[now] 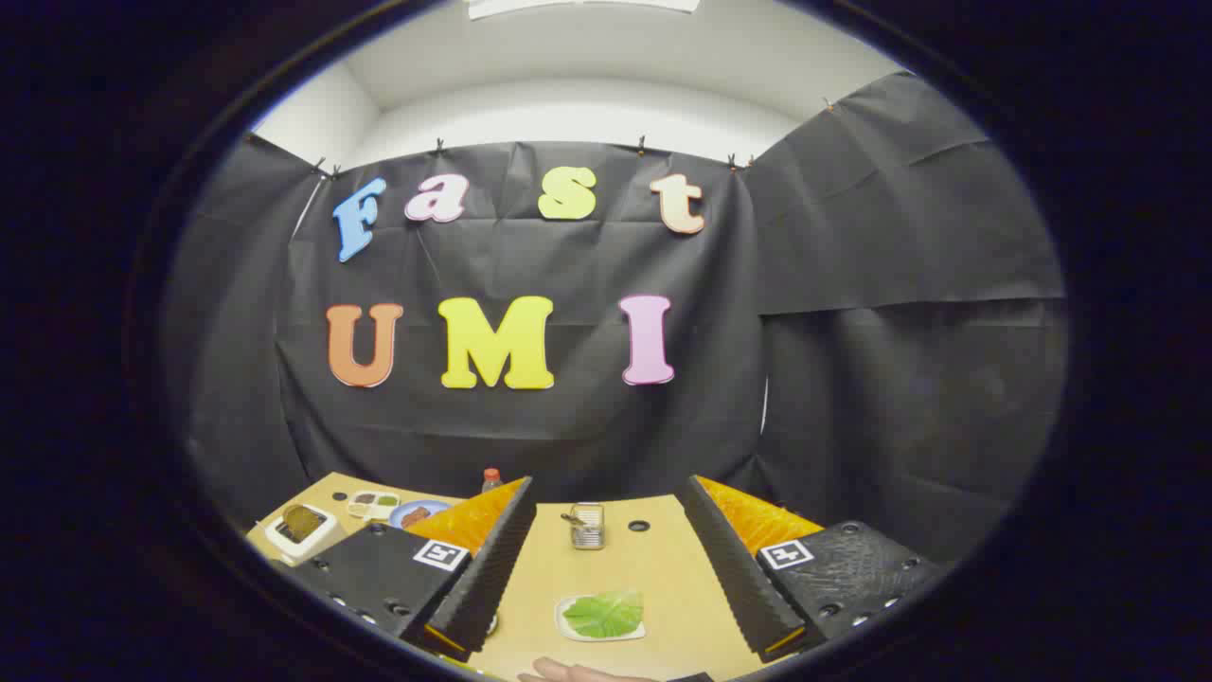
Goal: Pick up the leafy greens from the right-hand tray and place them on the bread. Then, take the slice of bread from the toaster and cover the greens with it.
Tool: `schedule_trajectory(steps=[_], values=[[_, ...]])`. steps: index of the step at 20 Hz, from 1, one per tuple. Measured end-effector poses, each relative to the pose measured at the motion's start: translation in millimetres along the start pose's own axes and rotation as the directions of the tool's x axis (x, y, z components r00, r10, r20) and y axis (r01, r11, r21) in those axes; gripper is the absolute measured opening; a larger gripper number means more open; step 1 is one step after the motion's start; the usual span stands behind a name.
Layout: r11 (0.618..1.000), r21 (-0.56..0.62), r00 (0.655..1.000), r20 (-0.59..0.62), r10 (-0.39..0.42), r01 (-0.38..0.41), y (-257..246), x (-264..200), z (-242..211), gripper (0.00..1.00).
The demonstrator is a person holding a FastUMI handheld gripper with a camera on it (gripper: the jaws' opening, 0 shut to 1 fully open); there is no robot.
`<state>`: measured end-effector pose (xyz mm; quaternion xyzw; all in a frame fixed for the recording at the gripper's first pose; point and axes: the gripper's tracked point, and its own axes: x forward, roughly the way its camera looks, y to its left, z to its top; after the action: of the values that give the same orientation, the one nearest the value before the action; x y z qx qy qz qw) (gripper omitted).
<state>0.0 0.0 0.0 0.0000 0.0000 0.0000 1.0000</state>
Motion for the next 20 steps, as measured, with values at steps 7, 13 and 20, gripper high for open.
schedule_trajectory(steps=[7, 13, 20], values=[[1.000, -0.013, 0.999, -0.025, 0.020, -0.021, 5.6, 13.8, -0.2, 0.96], [0.998, -0.046, 0.998, -0.037, 0.047, -0.049, 9.4, 18.3, -5.2, 0.96], [0.994, -0.068, 0.995, -0.061, 0.083, -0.087, 1.6, 46.2, -26.4, 0.95]])
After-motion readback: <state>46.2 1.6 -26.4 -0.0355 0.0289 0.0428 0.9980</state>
